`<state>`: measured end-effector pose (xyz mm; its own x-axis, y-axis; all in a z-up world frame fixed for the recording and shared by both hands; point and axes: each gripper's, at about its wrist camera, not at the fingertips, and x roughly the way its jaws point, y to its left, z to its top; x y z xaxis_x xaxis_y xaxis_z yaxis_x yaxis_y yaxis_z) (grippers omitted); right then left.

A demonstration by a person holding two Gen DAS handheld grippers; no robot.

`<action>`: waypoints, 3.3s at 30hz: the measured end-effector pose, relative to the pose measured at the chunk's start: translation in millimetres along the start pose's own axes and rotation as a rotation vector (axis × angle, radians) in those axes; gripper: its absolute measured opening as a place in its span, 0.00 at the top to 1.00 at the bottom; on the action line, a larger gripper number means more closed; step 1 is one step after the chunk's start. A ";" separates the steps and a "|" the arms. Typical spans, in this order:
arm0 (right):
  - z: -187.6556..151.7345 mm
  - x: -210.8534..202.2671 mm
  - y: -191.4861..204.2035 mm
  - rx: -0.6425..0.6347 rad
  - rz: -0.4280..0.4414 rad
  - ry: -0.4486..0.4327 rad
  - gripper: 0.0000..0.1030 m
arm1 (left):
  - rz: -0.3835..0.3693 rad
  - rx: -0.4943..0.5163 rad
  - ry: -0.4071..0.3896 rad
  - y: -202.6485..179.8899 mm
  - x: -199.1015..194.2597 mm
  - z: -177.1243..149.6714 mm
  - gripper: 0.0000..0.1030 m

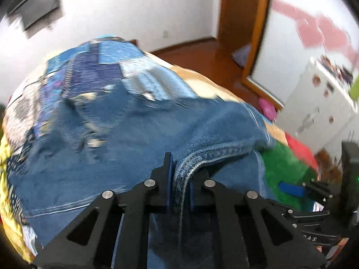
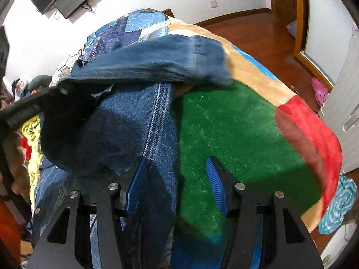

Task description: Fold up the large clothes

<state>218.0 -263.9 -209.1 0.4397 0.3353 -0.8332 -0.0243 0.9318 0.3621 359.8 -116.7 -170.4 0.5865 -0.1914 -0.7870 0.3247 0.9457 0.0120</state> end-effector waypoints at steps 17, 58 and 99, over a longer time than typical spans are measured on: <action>-0.6 5.8 10.1 -0.059 -0.084 0.020 0.50 | 0.098 -0.233 0.168 112.7 -17.6 -121.5 0.52; 10.4 22.8 44.9 -0.093 -0.101 0.062 0.38 | 0.089 -0.115 -0.163 119.7 -72.1 -32.5 0.83; 94.6 39.6 59.0 -0.128 -0.183 -0.012 0.34 | 0.113 -0.560 0.057 347.8 -35.2 -109.3 0.39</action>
<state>318.9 -208.8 -181.2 0.4580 0.1576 -0.8749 -0.0564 0.9873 0.1483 371.0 247.7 -206.0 0.5491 -0.0812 -0.8318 -0.1890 0.9574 -0.2183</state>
